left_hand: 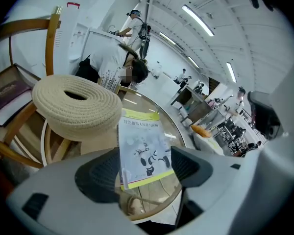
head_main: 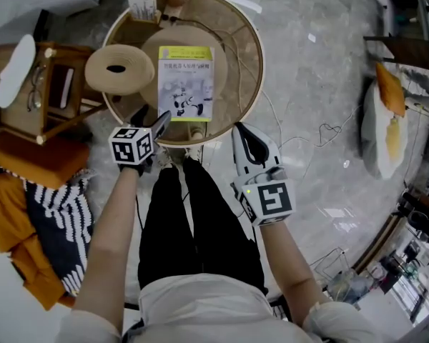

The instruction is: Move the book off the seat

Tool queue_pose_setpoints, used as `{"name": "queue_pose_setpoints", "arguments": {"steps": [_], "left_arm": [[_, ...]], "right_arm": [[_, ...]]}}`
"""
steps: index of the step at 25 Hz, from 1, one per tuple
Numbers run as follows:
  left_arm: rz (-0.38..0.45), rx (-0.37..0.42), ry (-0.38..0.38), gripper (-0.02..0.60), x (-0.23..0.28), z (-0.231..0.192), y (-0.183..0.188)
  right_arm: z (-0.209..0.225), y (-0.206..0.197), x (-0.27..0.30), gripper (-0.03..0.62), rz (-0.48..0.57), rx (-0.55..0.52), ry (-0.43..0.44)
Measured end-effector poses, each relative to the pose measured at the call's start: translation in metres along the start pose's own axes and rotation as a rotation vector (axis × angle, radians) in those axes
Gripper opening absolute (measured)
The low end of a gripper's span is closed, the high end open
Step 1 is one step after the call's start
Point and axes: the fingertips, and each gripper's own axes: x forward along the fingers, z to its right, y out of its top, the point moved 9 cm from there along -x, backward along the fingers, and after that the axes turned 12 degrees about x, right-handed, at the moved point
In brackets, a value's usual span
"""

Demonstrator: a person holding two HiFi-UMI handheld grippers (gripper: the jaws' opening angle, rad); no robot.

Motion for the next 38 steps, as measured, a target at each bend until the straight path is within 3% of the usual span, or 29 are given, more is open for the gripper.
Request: {"name": "queue_pose_setpoints", "arguments": {"steps": [12,16,20,25,32,38], "left_arm": [[0.051,0.034,0.031,0.315,-0.069,0.033,0.038],[0.048,0.052,0.070,0.223,-0.085,0.041,0.046],[0.045,0.078,0.111,0.088,-0.100,0.055,0.054],[0.079,0.126,0.091,0.027,-0.120,0.074,0.074],[0.119,0.227,0.082,0.017,-0.152,0.098,0.104],[0.206,0.292,0.116,0.015,-0.186,0.111,0.128]], "right_arm": [[-0.033,0.037,-0.049,0.020,0.061,-0.030,0.029],[-0.035,0.052,-0.059,0.020,0.091,-0.040,0.031],[-0.037,0.062,-0.071,0.020,0.108,-0.047,0.038],[-0.038,0.072,-0.081,0.020,0.121,-0.057,0.052],[-0.047,0.088,-0.089,0.020,0.144,-0.075,0.084],[-0.056,0.100,-0.091,0.020,0.176,-0.096,0.113]]}}
